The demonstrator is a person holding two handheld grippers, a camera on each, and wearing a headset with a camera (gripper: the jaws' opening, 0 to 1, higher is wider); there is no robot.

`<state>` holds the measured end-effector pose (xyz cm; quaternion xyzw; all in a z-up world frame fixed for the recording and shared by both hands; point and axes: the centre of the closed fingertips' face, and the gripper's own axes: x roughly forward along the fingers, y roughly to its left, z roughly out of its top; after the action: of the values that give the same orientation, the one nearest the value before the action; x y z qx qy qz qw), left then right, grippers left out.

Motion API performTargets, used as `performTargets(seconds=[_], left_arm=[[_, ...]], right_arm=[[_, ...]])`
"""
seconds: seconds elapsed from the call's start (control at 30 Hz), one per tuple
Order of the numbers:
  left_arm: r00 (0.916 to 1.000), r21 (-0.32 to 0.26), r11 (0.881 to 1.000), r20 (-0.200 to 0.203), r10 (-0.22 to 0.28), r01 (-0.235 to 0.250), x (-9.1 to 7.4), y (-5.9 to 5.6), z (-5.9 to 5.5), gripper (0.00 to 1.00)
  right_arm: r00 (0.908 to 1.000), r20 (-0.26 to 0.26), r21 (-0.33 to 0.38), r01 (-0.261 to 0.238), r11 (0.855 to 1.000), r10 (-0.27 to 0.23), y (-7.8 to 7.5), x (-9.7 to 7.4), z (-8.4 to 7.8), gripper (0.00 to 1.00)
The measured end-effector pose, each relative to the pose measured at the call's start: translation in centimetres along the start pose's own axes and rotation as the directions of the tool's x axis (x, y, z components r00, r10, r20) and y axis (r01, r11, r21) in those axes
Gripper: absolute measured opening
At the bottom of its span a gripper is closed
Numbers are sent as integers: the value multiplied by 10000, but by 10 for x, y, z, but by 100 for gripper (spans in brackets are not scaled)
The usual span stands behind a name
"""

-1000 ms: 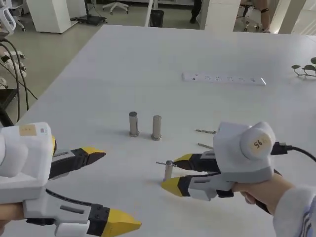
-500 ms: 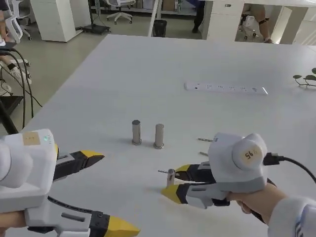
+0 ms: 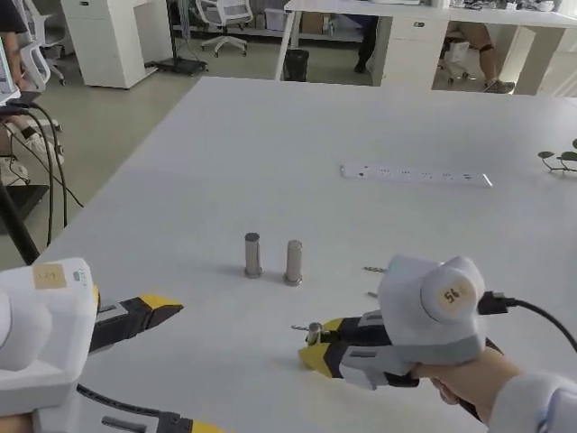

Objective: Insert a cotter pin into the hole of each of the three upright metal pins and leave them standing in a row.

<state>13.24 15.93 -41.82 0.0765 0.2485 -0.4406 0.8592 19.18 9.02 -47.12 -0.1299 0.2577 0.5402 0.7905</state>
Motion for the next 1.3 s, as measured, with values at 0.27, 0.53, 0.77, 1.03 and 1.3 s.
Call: performTargets(seconds=[0.27, 0.53, 0.77, 1.03, 1.3], left_arm=[[9999, 106, 9999, -64, 113, -112, -3, 3, 1, 97], [9999, 271, 9995, 80, 149, -151, -4, 2, 9, 97], [9998, 220, 9995, 11, 218, -218, -6, 4, 6, 97], [9994, 185, 9993, -19, 336, -336, -7, 9, 7, 96], [9990, 107, 9990, -9, 439, -439, -8, 12, 7, 96]], right_arm=[[9999, 85, -69, 128, 9999, -127, -2, 2, 2, 5], [9991, 184, -310, 385, 9988, -380, -5, 2, 3, 4], [9981, 502, -369, 363, 9987, -344, -7, 7, 16, 4], [9986, 517, -907, -100, 9958, 147, -6, 27, 32, 4], [9975, 391, -945, -542, 9941, 581, -2, 44, 34, 4]])
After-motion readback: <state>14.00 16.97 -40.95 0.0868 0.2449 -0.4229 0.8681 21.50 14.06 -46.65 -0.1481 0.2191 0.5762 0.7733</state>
